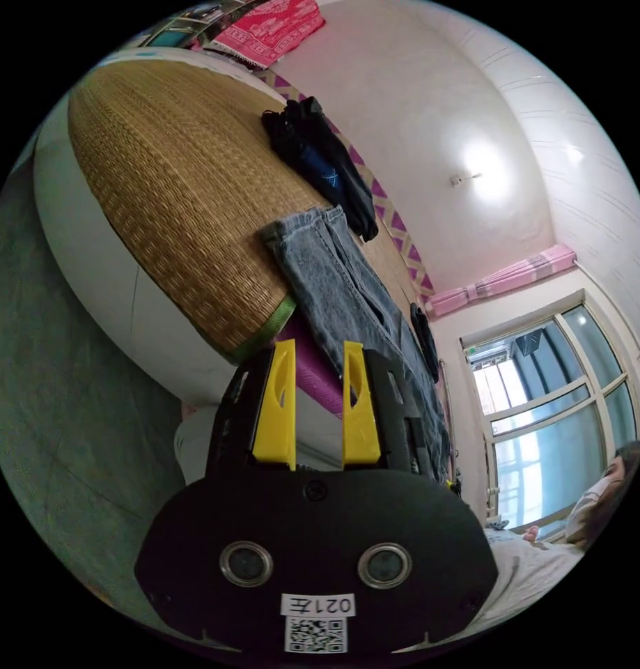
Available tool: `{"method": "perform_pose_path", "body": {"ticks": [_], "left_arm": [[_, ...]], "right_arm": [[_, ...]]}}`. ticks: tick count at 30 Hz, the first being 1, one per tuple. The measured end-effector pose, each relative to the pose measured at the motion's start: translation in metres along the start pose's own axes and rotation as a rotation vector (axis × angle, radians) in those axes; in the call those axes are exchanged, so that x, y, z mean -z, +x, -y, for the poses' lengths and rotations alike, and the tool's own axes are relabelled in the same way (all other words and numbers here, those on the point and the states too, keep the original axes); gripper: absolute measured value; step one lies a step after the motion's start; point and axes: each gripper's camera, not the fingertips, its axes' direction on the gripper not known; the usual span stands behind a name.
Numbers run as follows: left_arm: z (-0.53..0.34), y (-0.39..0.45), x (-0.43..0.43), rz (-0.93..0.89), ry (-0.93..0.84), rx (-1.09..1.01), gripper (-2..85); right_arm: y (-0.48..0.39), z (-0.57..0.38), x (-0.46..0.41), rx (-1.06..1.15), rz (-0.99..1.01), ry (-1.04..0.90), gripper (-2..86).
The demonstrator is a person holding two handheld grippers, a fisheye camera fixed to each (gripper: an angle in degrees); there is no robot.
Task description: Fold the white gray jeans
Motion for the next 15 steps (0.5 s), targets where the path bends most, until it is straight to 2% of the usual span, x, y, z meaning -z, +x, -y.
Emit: {"method": "perform_pose_path", "body": {"ticks": [11, 14, 15], "left_arm": [[0.031, -0.007, -0.028, -0.064, -0.022, 0.066, 9.3], [0.04, -0.005, -0.043, -0.058, -0.059, 0.069, 6.3], [0.043, -0.003, -0.048, -0.065, -0.065, 0.055, 2.4]], "right_arm": [[0.004, 0.013, -0.037, -0.03, 0.064, -0.028, 8.3], [-0.002, 0.017, -0.051, -0.026, 0.049, -0.054, 7.5], [-0.003, 0.018, -0.054, -0.028, 0.053, -0.062, 7.2]]}}
